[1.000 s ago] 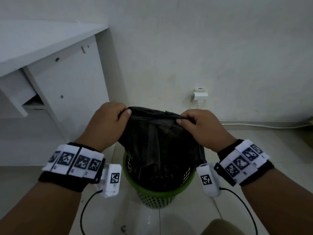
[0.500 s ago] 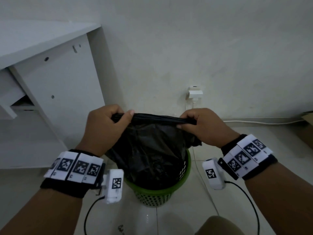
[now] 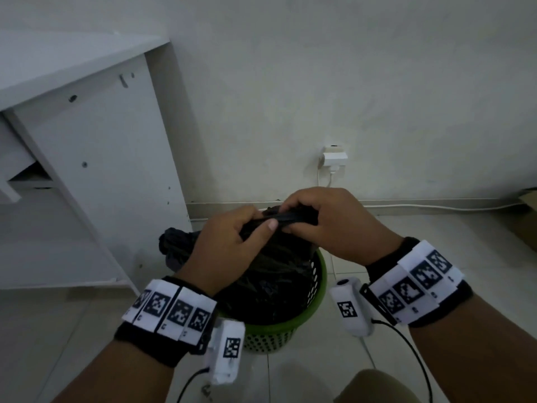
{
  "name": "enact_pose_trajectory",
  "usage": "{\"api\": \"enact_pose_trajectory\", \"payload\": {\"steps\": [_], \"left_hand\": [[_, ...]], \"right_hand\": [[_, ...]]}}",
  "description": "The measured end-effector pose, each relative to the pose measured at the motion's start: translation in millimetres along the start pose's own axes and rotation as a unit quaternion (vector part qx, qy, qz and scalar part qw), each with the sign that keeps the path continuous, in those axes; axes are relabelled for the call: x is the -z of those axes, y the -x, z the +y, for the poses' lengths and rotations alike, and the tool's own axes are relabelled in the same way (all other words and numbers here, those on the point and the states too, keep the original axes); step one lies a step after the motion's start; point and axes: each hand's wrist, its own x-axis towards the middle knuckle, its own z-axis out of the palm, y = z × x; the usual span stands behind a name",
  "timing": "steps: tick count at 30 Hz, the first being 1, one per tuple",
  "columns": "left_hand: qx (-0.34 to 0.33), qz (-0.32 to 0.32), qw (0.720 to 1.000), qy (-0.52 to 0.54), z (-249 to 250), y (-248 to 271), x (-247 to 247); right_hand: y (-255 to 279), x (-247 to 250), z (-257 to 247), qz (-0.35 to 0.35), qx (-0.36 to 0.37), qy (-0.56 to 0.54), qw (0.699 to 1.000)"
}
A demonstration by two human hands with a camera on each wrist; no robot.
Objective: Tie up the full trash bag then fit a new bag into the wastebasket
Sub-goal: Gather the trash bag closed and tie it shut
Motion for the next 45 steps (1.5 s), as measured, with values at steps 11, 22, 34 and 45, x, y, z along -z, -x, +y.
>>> {"api": "enact_pose_trajectory", "payload": {"steps": [11, 22, 34, 45], "left_hand": [[0.034, -0.029, 0.997, -0.062, -30, 17, -2], [0.023, 0.011, 0.999, 0.022, -1, 8, -21], [0.04, -0.027, 0.998, 0.046, 3, 17, -24], [-0.061, 0.059, 0.996, -0.01, 9, 8, -36]], "right_hand": [[29, -1, 34, 0.033, -0.114, -0.079, 0.99], [41, -2, 36, 0.018, -0.099, -0.062, 0.993], [47, -20, 37, 0.139, -0.101, -0.113, 0.979], [39, -24, 19, 0.126, 0.041, 0.004, 0.991]]}}
